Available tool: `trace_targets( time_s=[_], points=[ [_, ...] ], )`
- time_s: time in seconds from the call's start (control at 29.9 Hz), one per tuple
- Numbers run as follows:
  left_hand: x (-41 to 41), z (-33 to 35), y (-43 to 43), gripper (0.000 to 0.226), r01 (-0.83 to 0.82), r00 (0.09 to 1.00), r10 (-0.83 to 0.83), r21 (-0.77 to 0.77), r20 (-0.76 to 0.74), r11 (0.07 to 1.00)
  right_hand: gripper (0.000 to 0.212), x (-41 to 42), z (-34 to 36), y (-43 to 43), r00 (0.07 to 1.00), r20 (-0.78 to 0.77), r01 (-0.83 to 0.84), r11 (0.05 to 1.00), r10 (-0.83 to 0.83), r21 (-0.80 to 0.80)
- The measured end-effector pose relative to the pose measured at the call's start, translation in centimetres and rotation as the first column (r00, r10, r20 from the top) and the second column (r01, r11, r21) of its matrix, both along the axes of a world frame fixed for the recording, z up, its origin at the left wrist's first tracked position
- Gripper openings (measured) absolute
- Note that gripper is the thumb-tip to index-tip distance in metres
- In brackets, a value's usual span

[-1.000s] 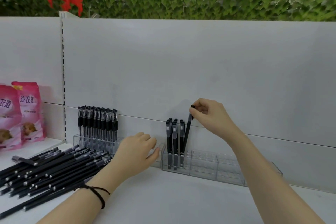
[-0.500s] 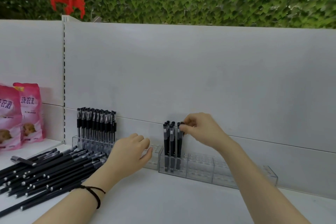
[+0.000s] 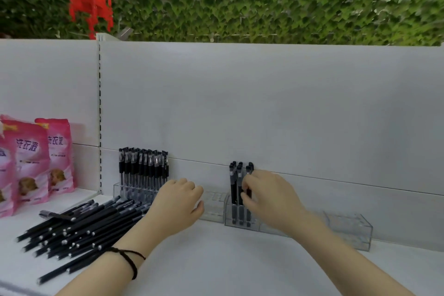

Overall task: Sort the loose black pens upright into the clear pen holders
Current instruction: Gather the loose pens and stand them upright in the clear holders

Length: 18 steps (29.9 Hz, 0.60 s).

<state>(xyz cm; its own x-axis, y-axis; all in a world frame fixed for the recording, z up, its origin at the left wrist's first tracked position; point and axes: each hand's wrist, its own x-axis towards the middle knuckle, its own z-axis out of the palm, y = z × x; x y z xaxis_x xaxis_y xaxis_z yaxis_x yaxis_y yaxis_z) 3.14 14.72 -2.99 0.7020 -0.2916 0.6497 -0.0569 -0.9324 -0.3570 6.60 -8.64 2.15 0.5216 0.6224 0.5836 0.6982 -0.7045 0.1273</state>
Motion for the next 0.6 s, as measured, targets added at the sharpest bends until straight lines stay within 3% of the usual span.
trace_targets(
  time_s=[0.17, 0.23, 0.33, 0.47, 0.6],
  points=[
    [-4.7, 0.4, 4.0, 0.033, -0.072, 0.988, 0.089, 0.126, -0.129, 0.989, 0.036, -3.3, -1.6, 3.8, 0.997, -0.046, -0.067, 0.983, 0.06, -0.171],
    [-6.1, 0.4, 5.6, 0.043, -0.095, 0.979, 0.113, 0.108, -0.169, 0.99, 0.04, -4.2, -2.0, 5.4, 0.995, -0.083, -0.074, 0.978, 0.059, -0.197],
    [-8.1, 0.5, 8.6, 0.038, -0.134, 0.958, 0.16, 0.121, -0.24, 0.984, 0.04, -5.7, -2.7, 8.4, 0.993, -0.112, -0.071, 0.975, 0.048, -0.212],
    [-9.8, 0.3, 14.7, 0.071, -0.083, 0.957, 0.106, 0.094, -0.271, 0.992, 0.041, -7.5, -3.7, 13.7, 0.982, -0.186, -0.008, 0.974, -0.035, -0.225],
    [-9.6, 0.6, 15.8, 0.046, -0.091, 0.948, 0.113, 0.087, -0.297, 0.992, 0.039, -7.3, -4.5, 15.8, 0.97, -0.225, 0.044, 0.975, -0.094, -0.216]
  ],
)
